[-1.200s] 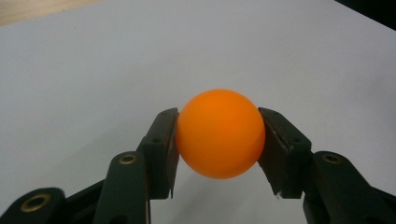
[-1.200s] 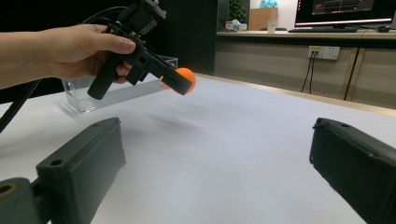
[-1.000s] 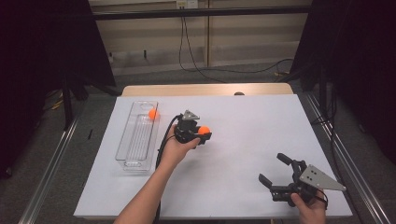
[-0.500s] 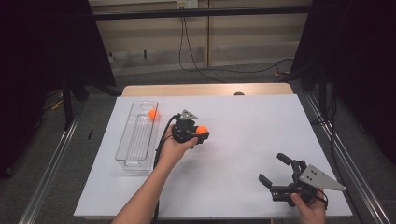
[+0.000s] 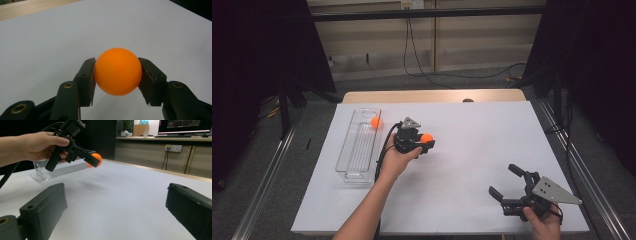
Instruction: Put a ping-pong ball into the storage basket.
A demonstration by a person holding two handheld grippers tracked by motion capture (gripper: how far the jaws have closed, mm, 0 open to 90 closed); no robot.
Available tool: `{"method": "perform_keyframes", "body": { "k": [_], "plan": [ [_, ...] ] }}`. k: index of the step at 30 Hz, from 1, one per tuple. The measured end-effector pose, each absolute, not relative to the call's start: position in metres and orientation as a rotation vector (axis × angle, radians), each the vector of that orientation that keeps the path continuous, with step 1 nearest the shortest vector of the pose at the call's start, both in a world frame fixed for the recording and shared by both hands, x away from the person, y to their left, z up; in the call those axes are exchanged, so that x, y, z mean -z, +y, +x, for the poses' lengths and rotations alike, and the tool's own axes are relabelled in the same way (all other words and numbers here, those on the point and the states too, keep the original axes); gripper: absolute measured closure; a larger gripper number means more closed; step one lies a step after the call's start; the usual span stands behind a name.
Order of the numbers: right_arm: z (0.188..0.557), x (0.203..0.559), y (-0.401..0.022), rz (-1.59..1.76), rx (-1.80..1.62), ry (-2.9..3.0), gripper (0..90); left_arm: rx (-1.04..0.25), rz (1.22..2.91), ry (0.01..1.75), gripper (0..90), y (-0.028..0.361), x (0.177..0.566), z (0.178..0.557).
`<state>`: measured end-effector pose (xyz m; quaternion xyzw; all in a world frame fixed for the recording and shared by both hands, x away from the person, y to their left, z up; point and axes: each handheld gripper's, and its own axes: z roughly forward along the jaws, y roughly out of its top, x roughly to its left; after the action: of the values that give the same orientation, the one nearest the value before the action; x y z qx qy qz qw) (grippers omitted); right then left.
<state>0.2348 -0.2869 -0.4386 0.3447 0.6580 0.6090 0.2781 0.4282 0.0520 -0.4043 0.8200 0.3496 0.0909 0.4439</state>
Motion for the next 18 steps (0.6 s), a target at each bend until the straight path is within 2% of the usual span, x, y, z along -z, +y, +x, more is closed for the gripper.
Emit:
{"method": "perform_keyframes", "body": {
  "k": [5, 18],
  "plan": [
    [0.2347, 0.4386, -0.2869, 0.925, -1.632, 1.767, 2.4, -0.263, 2.052, 0.859, 51.0, 0.0548, 0.4047, 0.4274],
    [0.2346, 0.4389, -0.2864, 0.928, -1.631, 1.767, 2.3, -0.257, 2.034, 0.877, 51.0, 0.0622, 0.4066, 0.4226]
  ]
}}
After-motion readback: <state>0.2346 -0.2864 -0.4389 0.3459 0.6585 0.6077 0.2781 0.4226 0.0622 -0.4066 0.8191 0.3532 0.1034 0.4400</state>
